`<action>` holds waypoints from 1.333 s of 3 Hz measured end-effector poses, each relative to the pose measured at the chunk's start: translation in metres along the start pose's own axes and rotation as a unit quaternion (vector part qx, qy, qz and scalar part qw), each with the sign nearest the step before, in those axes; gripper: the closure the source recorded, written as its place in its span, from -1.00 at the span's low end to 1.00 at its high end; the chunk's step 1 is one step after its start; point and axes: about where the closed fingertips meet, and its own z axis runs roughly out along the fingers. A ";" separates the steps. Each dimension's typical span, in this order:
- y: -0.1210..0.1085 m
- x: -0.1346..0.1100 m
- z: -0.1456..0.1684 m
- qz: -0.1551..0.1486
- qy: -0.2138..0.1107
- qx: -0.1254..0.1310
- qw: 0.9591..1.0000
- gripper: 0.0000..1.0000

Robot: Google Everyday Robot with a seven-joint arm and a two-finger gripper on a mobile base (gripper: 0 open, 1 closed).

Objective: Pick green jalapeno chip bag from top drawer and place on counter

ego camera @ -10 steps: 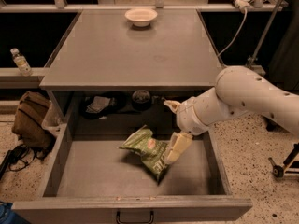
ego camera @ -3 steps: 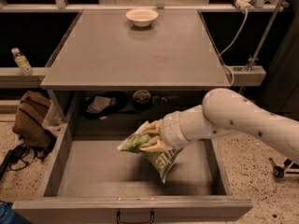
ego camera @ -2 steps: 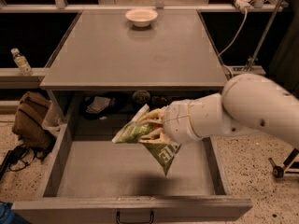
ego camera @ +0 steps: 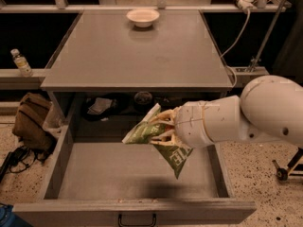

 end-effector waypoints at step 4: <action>-0.176 -0.075 -0.030 -0.186 0.014 0.082 0.979 1.00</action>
Offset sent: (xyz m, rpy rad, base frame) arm 0.1207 0.0342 0.1887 -0.1443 -0.4722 0.1440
